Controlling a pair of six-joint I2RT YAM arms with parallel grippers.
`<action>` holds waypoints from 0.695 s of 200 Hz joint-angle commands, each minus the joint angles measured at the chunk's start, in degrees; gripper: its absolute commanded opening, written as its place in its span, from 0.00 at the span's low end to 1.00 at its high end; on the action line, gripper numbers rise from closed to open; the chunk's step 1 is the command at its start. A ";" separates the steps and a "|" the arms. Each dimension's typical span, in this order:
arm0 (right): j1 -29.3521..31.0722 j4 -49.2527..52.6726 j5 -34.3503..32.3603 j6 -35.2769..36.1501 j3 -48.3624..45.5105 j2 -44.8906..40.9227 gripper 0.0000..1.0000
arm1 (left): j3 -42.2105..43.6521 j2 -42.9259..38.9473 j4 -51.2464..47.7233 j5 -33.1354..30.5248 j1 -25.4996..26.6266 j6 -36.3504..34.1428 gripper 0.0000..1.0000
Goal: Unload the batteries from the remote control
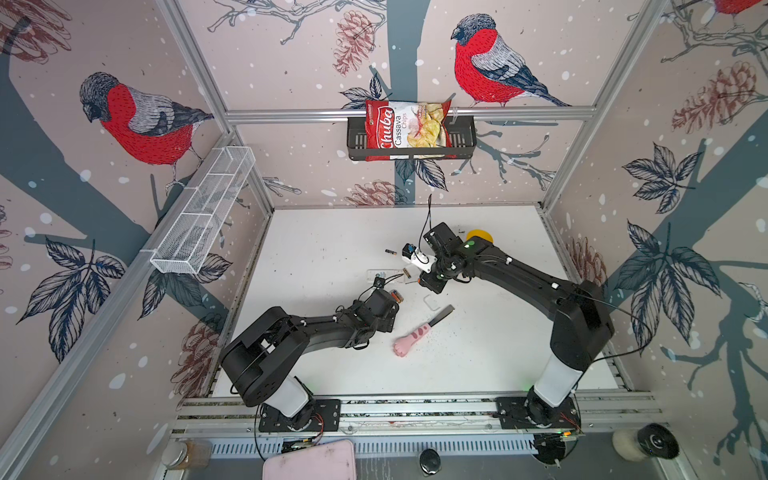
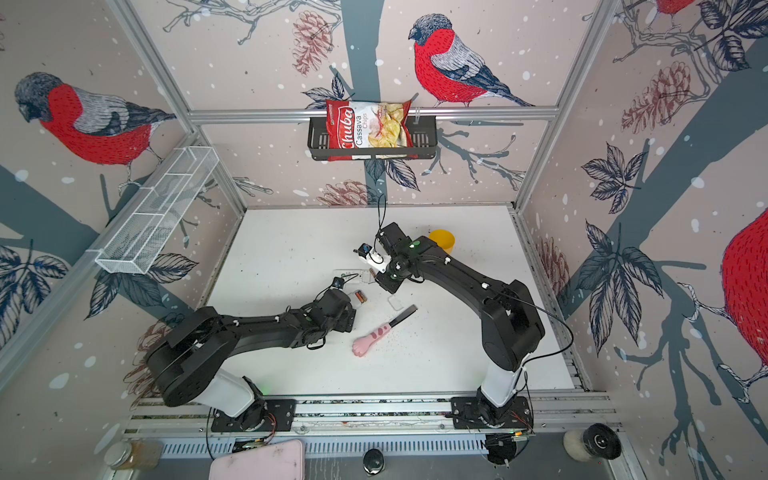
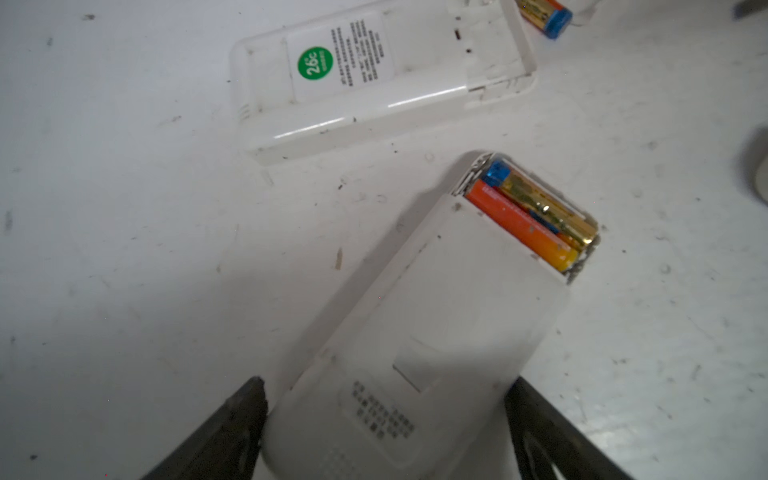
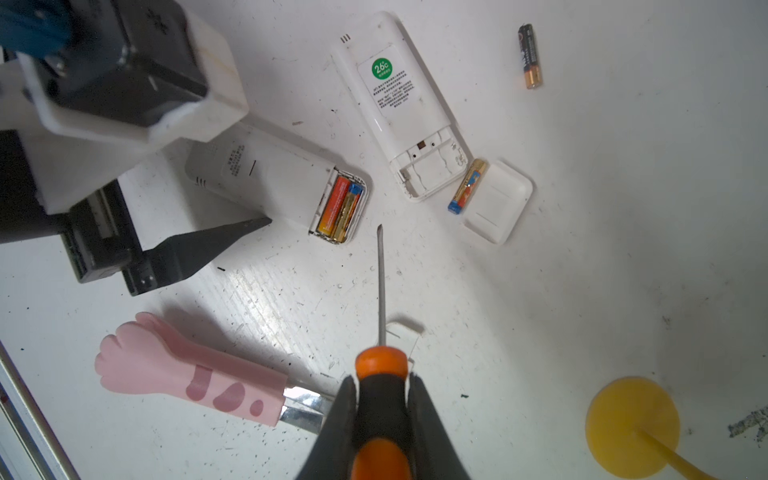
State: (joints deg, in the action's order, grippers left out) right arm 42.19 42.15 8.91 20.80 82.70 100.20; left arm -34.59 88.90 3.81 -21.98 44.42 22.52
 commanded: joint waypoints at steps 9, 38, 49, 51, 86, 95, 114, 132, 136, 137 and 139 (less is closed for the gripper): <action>0.54 -0.63 -0.52 -0.76 0.39 0.33 0.00 | -1.32 2.28 -3.06 -9.30 -0.06 1.97 0.89; 0.82 -0.19 -0.19 -0.44 1.40 1.03 0.00 | 0.08 3.38 -1.60 -10.75 -0.06 5.89 0.89; 0.85 -0.16 -0.29 -0.35 1.47 1.04 0.00 | 1.44 3.00 -0.28 -9.84 -0.04 7.31 0.88; 0.82 -0.14 -0.29 -0.35 1.45 1.05 0.00 | 1.67 2.91 -0.01 -9.66 0.00 7.50 0.88; 1.05 -0.32 0.09 -0.11 1.68 1.05 0.00 | 5.97 -0.41 3.25 -8.32 0.04 10.59 0.88; 1.12 -0.32 0.23 -0.09 1.77 1.05 0.00 | 6.90 -1.64 3.51 -8.43 0.05 11.08 0.88; 1.17 -0.40 0.26 -0.05 1.79 1.18 0.00 | 8.28 -3.86 3.64 -9.95 0.00 11.92 0.88; 1.37 -0.32 0.40 -0.05 2.01 1.42 0.00 | 8.43 -4.14 3.63 -11.63 -0.13 12.60 0.88; 1.41 -0.32 0.41 -0.05 1.97 1.40 0.00 | 8.32 -4.01 3.37 -11.91 -0.15 12.78 0.88; 1.45 -0.36 0.41 -0.05 1.96 1.44 0.00 | 8.23 -4.01 3.34 -11.97 -0.19 12.84 0.89; 1.43 -0.28 0.41 -0.05 1.99 1.52 0.00 | 8.16 -3.94 3.25 -12.20 -0.34 12.88 0.89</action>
State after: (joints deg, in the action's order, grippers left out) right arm 43.33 42.11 8.45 20.82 84.14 101.41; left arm -26.33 85.03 9.34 -31.40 44.45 33.67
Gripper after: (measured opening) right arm 0.216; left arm 0.884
